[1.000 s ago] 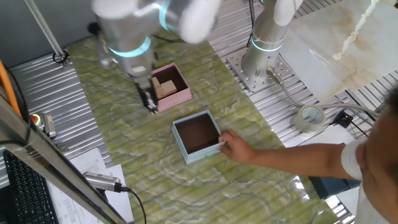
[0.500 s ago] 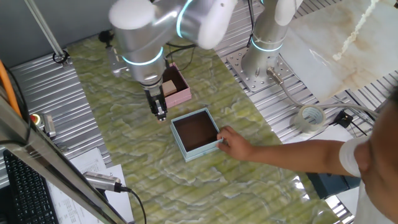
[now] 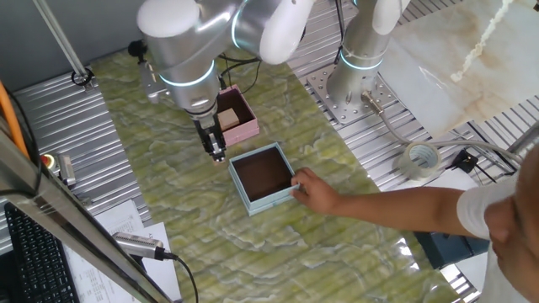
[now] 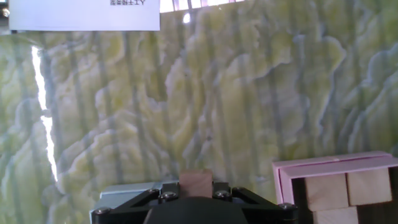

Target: Move an object from one box to another

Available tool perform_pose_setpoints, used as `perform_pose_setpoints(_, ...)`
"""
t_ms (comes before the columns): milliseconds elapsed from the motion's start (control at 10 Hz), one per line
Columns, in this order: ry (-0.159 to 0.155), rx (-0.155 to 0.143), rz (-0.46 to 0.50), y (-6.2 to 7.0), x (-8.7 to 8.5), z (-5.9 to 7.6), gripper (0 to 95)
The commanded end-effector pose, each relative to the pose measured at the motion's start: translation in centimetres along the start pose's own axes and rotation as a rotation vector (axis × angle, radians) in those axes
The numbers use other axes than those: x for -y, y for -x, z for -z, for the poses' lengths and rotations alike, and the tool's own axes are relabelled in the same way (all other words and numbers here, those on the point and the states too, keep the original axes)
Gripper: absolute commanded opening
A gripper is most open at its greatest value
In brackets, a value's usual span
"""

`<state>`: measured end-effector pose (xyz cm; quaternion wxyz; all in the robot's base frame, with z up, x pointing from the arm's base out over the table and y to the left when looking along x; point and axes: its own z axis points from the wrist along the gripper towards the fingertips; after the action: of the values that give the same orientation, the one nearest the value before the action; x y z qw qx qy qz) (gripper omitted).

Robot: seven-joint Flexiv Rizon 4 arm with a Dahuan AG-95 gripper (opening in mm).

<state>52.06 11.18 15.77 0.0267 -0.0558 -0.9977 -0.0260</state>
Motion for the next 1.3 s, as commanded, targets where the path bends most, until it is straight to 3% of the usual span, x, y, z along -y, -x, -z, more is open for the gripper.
perform_pose_setpoints(100, 0.001, -0.021, 0.053, -0.2, 0.1, 0.0, 0.0)
perform_pose_setpoints(200, 0.003, -0.026, 0.092, -0.2, 0.1, 0.0, 0.0)
perform_pose_setpoints(400, 0.003, -0.016, 0.072, -0.5, -0.6, 0.0, 0.0)
perform_pose_setpoints(500, -0.034, -0.02, 0.044, -1.9, -3.3, -0.6, 0.0)
perform_pose_setpoints(600, -0.034, -0.019, 0.033, -2.9, -4.4, -1.3, 0.0)
perform_pose_setpoints(700, -0.028, -0.02, 0.029, -3.6, -4.8, -1.7, 0.0)
perform_pose_setpoints(900, -0.031, -0.049, 0.013, -5.2, -5.0, -2.6, 0.0)
perform_pose_setpoints(1100, 0.005, -0.051, 0.005, -7.4, -4.5, -3.7, 0.0)
perform_pose_setpoints(1300, 0.05, -0.077, -0.046, -8.4, -4.9, -4.1, 0.0)
